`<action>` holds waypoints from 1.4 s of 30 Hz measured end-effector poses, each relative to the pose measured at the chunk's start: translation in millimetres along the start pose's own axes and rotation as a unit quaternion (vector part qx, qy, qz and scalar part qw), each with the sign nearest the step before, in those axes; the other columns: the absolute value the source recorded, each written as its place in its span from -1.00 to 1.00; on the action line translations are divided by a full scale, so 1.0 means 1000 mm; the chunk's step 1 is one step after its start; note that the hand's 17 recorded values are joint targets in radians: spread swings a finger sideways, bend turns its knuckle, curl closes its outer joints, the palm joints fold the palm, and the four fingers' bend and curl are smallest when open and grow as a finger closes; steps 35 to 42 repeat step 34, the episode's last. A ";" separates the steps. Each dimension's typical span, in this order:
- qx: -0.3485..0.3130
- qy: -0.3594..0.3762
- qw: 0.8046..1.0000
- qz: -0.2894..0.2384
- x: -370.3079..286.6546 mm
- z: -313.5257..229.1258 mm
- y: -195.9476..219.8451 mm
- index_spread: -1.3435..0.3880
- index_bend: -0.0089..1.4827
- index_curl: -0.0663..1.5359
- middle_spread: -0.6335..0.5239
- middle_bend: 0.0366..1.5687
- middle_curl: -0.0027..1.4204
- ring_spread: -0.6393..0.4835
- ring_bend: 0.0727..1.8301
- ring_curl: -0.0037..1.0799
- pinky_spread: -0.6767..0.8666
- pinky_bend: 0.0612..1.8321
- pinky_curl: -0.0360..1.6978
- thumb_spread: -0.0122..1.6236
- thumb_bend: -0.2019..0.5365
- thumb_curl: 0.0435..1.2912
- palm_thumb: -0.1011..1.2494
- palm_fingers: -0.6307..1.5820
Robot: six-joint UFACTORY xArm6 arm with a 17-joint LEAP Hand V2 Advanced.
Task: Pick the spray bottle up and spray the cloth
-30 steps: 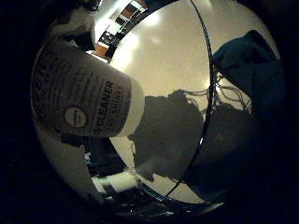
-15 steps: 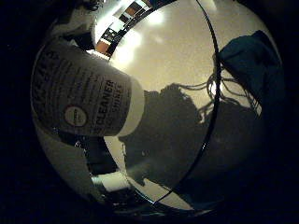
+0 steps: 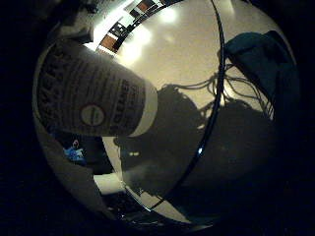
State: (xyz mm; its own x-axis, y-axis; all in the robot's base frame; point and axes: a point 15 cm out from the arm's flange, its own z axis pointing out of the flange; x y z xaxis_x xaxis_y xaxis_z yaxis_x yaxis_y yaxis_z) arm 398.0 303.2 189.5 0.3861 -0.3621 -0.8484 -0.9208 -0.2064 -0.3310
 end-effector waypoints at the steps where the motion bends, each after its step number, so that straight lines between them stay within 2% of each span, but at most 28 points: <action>1: -0.003 -0.002 1.000 0.000 0.000 -0.002 0.001 0.13 -0.76 -0.10 -0.22 0.10 -0.16 -0.30 0.32 0.10 -0.65 0.46 -0.28 0.22 -0.53 -0.26 0.31 0.24; 8: -0.011 0.001 1.000 -0.001 0.004 -0.009 0.004 0.11 -0.75 -0.20 -0.19 -0.26 -0.23 -0.31 0.28 0.04 -0.62 0.40 -0.32 0.26 -0.53 -0.36 0.22 -0.05; 10: -0.017 0.002 1.000 -0.003 0.007 -0.013 0.007 0.13 -0.71 -0.21 -0.15 -0.32 -0.25 -0.27 0.18 -0.01 -0.52 0.34 -0.34 0.26 -0.54 -0.39 0.19 -0.18; 18: -0.025 0.004 1.000 0.000 0.015 -0.031 0.011 0.22 -0.74 -0.32 0.04 -0.52 -0.39 -0.08 -0.06 -0.19 -0.12 0.23 -0.44 0.25 -0.53 -0.47 0.15 -0.34; 26: -0.033 0.008 0.999 0.000 0.018 -0.050 0.014 0.23 -0.75 -0.42 0.12 -0.58 -0.46 0.12 -0.24 -0.36 0.22 0.09 -0.60 0.23 -0.53 -0.52 0.10 -0.36; 34: -0.023 0.031 0.999 0.000 0.028 -0.081 0.010 0.25 -0.76 -0.48 0.14 -0.62 -0.48 0.15 -0.28 -0.42 0.28 0.06 -0.72 0.23 -0.53 -0.54 0.08 -0.31; 42: -0.023 0.031 0.999 0.000 0.028 -0.081 0.010 0.25 -0.76 -0.48 0.14 -0.62 -0.48 0.15 -0.28 -0.42 0.28 0.06 -0.72 0.23 -0.53 -0.54 0.08 -0.31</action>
